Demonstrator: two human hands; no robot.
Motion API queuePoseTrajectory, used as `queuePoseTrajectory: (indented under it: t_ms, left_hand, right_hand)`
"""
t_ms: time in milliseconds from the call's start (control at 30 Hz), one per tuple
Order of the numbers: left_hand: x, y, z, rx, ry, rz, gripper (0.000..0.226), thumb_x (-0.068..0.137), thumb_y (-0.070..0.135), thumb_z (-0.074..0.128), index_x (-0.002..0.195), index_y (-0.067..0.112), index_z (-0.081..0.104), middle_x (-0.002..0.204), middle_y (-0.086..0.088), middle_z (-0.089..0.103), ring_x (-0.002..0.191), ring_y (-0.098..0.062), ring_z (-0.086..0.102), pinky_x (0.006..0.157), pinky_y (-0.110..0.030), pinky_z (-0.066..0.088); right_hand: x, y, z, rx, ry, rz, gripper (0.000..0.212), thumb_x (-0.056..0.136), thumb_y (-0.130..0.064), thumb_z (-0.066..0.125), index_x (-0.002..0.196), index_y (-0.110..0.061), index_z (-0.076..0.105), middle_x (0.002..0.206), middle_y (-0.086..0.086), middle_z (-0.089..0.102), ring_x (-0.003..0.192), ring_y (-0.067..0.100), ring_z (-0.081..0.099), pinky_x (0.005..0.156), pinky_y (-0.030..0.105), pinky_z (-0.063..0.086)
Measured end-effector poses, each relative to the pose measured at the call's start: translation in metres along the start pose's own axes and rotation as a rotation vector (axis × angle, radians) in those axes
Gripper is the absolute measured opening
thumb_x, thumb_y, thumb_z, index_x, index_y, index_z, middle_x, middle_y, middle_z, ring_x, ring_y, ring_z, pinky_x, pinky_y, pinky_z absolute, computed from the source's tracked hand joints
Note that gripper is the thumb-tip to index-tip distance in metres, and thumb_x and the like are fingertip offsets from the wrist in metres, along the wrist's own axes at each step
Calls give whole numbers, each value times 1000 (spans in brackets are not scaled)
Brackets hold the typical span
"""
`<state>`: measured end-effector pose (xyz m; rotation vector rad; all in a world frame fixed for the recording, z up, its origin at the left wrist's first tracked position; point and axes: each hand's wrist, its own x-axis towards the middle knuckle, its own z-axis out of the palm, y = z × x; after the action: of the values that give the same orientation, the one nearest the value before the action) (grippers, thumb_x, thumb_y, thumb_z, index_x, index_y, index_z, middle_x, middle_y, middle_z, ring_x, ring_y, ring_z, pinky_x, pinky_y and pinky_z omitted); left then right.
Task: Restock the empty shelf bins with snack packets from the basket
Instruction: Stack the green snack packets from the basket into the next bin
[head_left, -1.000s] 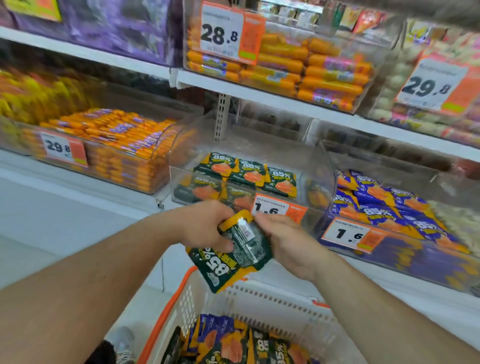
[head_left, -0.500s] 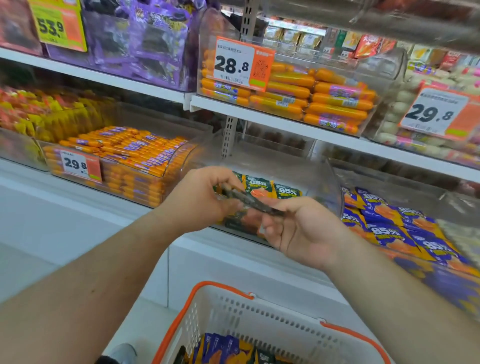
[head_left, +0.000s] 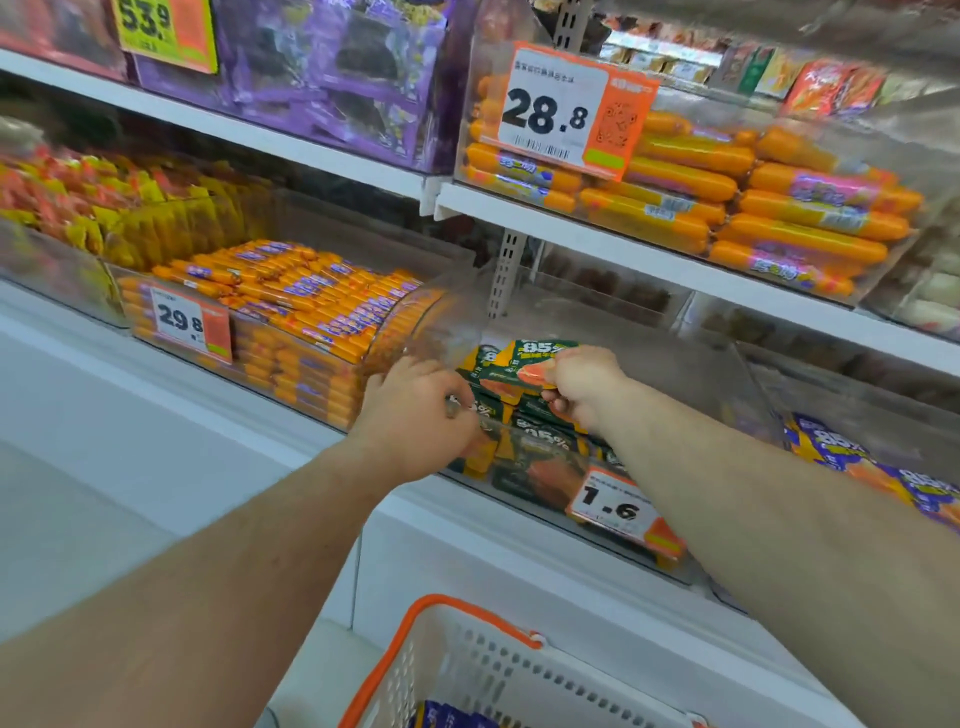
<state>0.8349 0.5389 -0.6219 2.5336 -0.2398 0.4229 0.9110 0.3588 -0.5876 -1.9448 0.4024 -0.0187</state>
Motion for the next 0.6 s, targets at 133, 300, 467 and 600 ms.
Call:
queuePoseTrajectory:
  t_ms: [133,300,467,600]
  left_hand:
    - [-1,-10,9,61,19,99,29,83,46,67,105,27,70,116,7,61,115,-20,43,96,-39,36]
    - [0,-13,15,63,87,126,27,82,42,68,102,24,71,112,7,63,110,-20,43,93,-36,35]
    - [0,-11,15,66,84,126,27,84,42,67,104,24,70,113,7,62,112,-19,42,91,-37,36]
    - [0,-8,14,106,48,107,27,87,44,62,109,29,68,117,11,58,117,-16,37,93,-34,29]
  right_hand:
    - [31,-2,27,-145,-119,-5,17,92,-7,63,107,-7,54,72,8,52,54,14,40,44,24,29]
    - [44,0,37,-507,-193,-194,41,91,-8,61,130,-1,50,105,14,57,71,18,45,57,30,35]
    - [57,6,45,-876,-215,-267,49,94,-25,62,137,-6,47,115,10,60,97,24,60,84,32,52]
    - [61,10,49,-1080,-184,-302,62,96,-37,56,151,-23,30,144,12,41,114,30,55,94,36,50]
